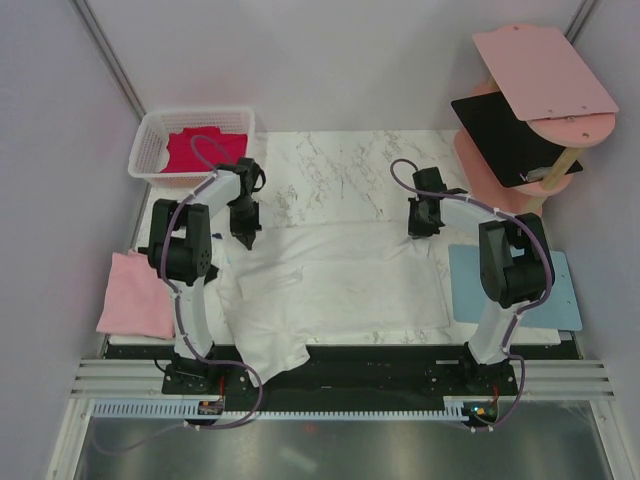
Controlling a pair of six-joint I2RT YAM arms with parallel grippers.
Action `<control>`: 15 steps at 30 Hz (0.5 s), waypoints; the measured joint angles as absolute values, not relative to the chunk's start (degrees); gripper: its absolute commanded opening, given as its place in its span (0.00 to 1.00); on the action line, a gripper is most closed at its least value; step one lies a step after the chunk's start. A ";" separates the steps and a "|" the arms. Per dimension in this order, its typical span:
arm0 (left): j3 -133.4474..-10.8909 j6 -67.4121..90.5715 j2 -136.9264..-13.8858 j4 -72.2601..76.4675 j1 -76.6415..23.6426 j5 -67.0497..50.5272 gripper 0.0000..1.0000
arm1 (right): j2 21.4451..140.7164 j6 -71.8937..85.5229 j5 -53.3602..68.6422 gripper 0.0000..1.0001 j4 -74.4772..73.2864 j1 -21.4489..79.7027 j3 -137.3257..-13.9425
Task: Fold and stack the t-shirts
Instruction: Fold the flattened tshirt in 1/3 of the way
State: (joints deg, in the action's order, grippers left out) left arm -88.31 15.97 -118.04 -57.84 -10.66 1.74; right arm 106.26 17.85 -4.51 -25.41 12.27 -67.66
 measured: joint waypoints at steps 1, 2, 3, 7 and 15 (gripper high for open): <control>-88.95 15.99 -118.78 -58.02 -11.09 2.35 0.02 | 106.37 17.96 -4.73 0.00 -25.41 12.27 -67.79; -89.60 16.19 -119.57 -58.08 -11.62 3.20 0.02 | 106.45 18.13 -5.02 0.00 -25.30 12.27 -67.88; -90.28 16.47 -120.38 -58.17 -12.12 4.05 0.02 | 106.54 18.26 -5.32 0.00 -25.26 12.34 -67.96; -93.76 17.45 -122.80 -59.48 -14.48 7.88 0.02 | 106.96 18.83 -7.14 0.00 -25.17 12.62 -68.47; -104.16 18.76 -129.08 -59.92 -19.29 14.61 0.02 | 109.67 19.77 -11.44 0.00 -24.38 12.62 -71.75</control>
State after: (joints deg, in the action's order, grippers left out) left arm -104.16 18.76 -129.08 -59.92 -19.29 14.61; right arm 109.67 19.77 -11.44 -24.38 12.62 -71.75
